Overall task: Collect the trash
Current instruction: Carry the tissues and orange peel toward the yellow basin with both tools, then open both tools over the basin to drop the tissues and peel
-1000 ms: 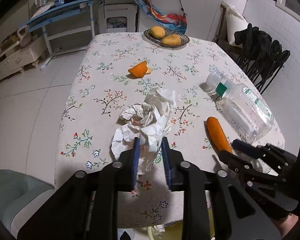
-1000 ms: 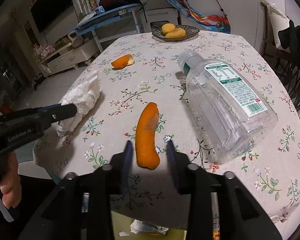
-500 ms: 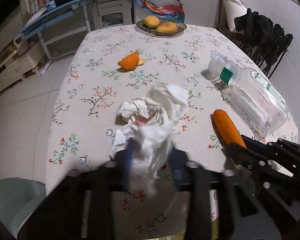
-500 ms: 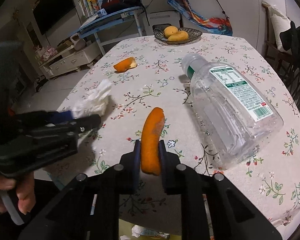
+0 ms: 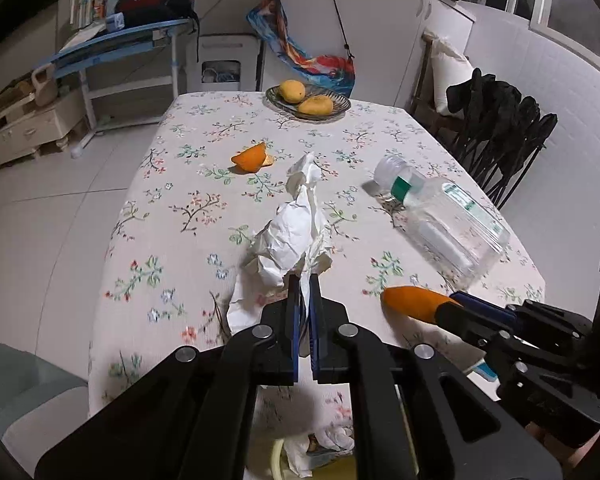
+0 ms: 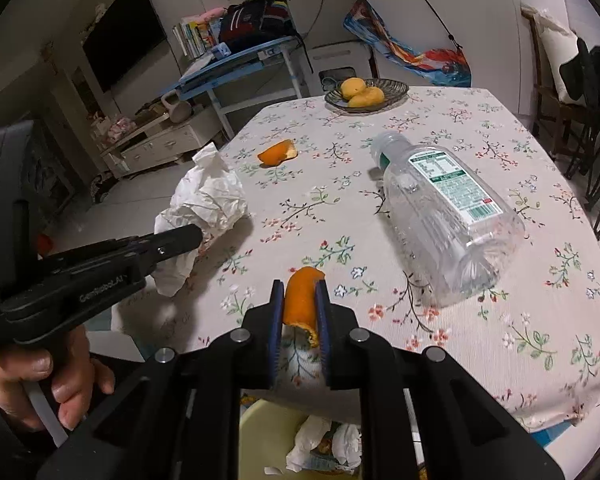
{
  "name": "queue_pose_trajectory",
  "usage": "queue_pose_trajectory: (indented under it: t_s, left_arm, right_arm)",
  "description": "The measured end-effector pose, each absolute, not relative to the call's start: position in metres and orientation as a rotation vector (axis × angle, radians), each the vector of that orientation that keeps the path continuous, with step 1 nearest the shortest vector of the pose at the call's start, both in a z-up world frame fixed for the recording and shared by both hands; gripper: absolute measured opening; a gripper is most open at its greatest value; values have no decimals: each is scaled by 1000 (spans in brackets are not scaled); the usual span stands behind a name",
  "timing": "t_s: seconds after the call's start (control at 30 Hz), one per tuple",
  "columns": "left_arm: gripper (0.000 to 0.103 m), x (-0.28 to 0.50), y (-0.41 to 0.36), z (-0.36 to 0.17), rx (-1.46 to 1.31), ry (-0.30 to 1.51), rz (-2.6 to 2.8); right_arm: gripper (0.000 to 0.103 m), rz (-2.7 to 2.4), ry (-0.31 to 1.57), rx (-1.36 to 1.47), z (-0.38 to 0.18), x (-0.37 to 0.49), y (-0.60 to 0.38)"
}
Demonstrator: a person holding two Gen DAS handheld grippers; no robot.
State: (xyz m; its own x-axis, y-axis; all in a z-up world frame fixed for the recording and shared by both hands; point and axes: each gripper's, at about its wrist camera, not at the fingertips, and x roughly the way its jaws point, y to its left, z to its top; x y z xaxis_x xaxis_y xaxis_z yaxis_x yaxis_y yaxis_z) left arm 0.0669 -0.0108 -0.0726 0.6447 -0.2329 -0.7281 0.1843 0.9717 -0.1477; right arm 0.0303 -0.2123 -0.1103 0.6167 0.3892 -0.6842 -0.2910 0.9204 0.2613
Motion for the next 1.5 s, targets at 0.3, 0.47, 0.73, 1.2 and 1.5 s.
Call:
queue_pose_trajectory:
  t_s: [0.3,0.47,0.73,1.2,1.5]
  left_arm:
    - [5,35,-8,-67,-93,805,-263]
    - [5,17,-8,-63,-99,786,-292]
    - [5,-15,-9,-61,-94,779,-322]
    - [5,-73,-23,-94,-93,929,-385]
    - [16,-84,-43,-129,-32,1093,-418]
  right_arm:
    - [15,421,799,165,-101,11,-219]
    - [15,460,808,167,-99,-20,-217]
    - [15,489,895,148,-114,-55,-211]
    - [39,419,1051,153,-147,-68,-213]
    - [64,305,917,309,-131,-72,-253]
